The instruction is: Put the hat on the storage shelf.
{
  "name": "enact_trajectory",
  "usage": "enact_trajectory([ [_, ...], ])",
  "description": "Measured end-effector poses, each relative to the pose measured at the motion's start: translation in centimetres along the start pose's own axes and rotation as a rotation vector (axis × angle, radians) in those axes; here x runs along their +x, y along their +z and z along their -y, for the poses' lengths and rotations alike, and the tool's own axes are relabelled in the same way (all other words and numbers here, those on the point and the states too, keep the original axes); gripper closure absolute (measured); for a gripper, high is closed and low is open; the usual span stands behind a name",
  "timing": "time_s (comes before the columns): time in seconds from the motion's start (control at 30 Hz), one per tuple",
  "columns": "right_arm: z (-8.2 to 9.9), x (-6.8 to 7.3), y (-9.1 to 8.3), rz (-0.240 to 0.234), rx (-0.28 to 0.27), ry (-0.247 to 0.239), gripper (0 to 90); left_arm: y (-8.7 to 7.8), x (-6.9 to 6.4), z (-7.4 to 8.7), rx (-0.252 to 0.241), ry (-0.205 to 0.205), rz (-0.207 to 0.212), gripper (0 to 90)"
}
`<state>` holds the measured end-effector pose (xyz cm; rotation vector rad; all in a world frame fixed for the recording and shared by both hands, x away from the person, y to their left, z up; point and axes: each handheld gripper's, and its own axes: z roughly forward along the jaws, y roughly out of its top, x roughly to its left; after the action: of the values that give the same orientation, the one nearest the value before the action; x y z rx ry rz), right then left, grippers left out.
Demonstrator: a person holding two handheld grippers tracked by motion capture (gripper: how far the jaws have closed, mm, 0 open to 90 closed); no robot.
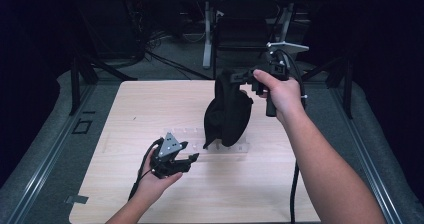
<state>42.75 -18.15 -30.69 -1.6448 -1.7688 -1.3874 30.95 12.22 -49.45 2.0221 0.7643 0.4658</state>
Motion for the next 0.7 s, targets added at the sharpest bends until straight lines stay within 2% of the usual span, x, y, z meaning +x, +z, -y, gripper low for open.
enact_trajectory([
  [0.13,0.2,0.3,0.6,-0.014,0.012,-0.006,87.4,0.4,-0.5,-0.6,-0.008,0.010,0.009,46.0],
  [0.3,0.2,0.4,1.0,-0.029,0.019,-0.005,87.0,1.2,-1.2,-1.5,-0.014,0.025,0.013,52.9],
  [0.47,0.3,0.3,1.2,-0.047,0.020,0.007,86.8,1.8,-1.4,-2.1,-0.026,0.024,0.015,57.3],
  [0.7,0.5,0.3,1.5,-0.070,0.035,0.011,86.3,2.6,-1.9,-2.9,-0.030,0.042,-0.013,69.4],
])
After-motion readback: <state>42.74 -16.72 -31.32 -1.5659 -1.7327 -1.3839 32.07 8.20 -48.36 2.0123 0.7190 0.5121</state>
